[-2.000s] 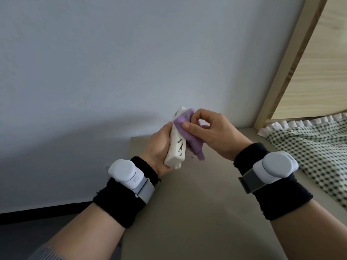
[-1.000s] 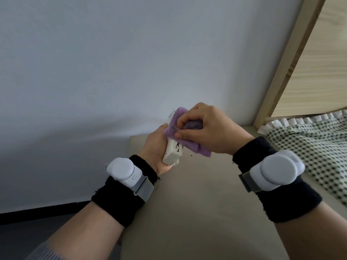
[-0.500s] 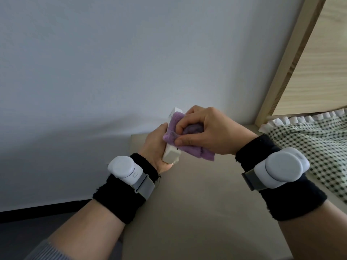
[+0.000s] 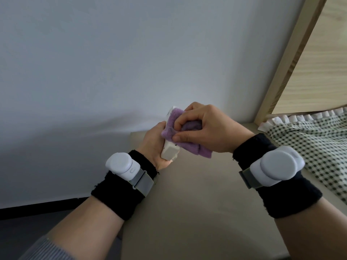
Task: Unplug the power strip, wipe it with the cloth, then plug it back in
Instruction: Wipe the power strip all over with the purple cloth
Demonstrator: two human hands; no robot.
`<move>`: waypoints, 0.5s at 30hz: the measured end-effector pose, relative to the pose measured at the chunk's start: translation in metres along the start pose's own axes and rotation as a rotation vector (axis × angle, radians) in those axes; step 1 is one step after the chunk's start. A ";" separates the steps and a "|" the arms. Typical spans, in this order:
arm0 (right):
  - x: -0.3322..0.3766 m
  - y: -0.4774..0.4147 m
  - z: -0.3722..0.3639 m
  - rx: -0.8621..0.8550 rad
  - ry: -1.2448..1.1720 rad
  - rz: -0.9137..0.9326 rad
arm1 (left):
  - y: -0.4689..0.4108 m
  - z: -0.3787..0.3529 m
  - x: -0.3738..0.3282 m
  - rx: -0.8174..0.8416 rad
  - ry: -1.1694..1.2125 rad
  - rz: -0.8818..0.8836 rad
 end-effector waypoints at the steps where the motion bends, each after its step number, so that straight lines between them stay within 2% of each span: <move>1: 0.000 0.001 0.001 0.042 -0.003 0.009 | 0.001 0.000 0.001 0.008 0.007 0.007; 3: 0.000 0.001 0.002 0.039 -0.010 0.014 | 0.002 -0.001 0.000 0.007 0.027 0.011; 6: 0.000 -0.001 -0.001 -0.100 0.010 -0.009 | 0.000 -0.002 -0.002 0.006 0.036 -0.009; 11: 0.003 0.003 0.002 0.062 -0.022 0.049 | 0.003 -0.003 0.001 0.050 0.015 -0.034; 15: 0.004 0.001 -0.003 -0.066 0.002 0.023 | 0.003 -0.002 -0.003 0.003 0.057 -0.018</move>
Point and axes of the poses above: each hand's wrist, its own y-axis away from the middle knuckle, its own z-axis out of the back of the hand, x = y × z, the point moved 3 cm from there along -y, towards the middle knuckle, and after that the axes turned 6 degrees about -z, right-handed, at the moved point
